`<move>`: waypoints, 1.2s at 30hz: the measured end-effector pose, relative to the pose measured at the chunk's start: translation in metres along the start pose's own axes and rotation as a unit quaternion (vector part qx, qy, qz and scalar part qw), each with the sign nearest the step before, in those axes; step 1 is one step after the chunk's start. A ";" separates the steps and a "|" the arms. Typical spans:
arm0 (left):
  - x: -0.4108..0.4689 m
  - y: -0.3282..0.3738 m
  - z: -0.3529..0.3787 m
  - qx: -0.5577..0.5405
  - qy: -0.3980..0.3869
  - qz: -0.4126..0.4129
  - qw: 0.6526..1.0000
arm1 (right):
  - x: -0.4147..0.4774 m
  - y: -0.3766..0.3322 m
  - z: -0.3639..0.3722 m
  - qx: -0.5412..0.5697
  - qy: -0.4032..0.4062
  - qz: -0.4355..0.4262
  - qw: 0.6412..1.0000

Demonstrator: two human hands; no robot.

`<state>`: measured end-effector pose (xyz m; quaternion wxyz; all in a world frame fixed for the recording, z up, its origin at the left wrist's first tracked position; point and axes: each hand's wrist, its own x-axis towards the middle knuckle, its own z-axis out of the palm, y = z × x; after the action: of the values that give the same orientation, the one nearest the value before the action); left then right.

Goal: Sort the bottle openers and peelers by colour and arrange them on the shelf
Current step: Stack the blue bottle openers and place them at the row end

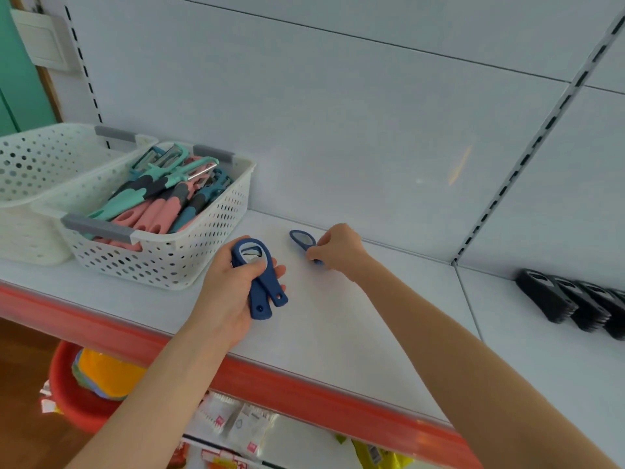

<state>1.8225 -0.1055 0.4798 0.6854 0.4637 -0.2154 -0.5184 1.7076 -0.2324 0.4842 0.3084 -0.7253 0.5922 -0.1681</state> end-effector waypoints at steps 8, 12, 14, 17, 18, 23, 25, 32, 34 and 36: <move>0.003 -0.001 0.031 0.008 -0.050 0.000 0.999 | -0.097 -0.011 -0.025 0.087 0.022 -0.120 0.989; 0.000 -0.011 0.054 -0.015 -0.015 0.021 1.000 | -0.113 0.004 -0.017 0.059 0.101 -0.158 0.981; -0.004 -0.013 0.064 -0.048 -0.024 0.037 0.998 | -0.115 0.014 -0.020 0.131 0.121 -0.100 0.979; -0.010 -0.023 0.079 -0.048 -0.030 0.073 0.996 | -0.115 0.026 -0.026 0.354 -0.024 -0.012 0.935; -0.011 -0.027 0.082 -0.024 -0.033 0.091 0.995 | -0.114 0.030 -0.028 0.417 -0.060 -0.008 0.907; -0.001 -0.029 0.073 0.131 -0.129 0.164 0.969 | -0.109 0.048 -0.051 0.429 -0.062 -0.027 0.901; 0.008 -0.022 0.061 0.227 -0.167 0.180 0.942 | -0.105 0.058 -0.063 0.333 -0.032 -0.057 0.941; 0.015 -0.043 0.039 0.517 -0.224 0.233 0.793 | -0.102 0.078 -0.042 -0.004 0.031 -0.127 0.991; 0.015 -0.047 0.037 0.524 -0.226 0.232 0.788 | -0.104 0.082 -0.037 0.020 0.037 -0.099 0.994; 0.015 -0.050 0.037 0.523 -0.225 0.223 0.791 | -0.106 0.086 -0.036 0.041 0.042 -0.063 0.996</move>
<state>1.7733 -0.1362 0.4516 0.3666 0.5605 -0.6998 -0.2486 1.5946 -0.1488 0.4686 0.3012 -0.7403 0.5503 -0.2416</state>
